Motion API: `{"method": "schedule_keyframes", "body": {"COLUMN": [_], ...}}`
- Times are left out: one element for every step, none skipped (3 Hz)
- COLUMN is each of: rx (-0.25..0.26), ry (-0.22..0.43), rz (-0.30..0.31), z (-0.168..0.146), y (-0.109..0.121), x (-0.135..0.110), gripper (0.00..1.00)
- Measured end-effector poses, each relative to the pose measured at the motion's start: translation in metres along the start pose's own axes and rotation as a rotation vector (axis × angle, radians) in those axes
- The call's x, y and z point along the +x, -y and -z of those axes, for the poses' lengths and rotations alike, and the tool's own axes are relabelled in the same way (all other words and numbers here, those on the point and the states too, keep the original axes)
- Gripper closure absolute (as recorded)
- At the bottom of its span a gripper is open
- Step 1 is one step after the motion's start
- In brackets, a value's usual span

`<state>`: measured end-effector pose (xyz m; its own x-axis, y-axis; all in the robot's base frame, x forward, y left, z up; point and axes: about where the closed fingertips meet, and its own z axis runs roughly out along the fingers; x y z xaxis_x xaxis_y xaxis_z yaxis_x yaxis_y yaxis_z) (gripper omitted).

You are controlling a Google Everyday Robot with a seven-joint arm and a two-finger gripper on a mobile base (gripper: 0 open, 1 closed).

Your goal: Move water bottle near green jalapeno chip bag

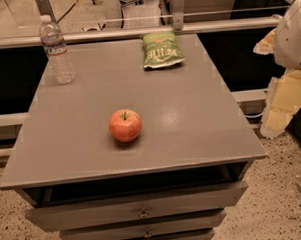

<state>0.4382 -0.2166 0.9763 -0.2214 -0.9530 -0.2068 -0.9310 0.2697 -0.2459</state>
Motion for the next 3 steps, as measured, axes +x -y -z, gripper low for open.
{"method": "schedule_keyframes", "body": {"rx": [0.0,-0.034,-0.059], "ry": [0.0,0.089,0.243], "rz": [0.0,0.067,0.13], "z": [0.0,-0.031,-0.068], "y": [0.0,0.006,0.018], "x": [0.0,-0.041,-0.101], "gripper": [0.0,0.0,0.0]}}
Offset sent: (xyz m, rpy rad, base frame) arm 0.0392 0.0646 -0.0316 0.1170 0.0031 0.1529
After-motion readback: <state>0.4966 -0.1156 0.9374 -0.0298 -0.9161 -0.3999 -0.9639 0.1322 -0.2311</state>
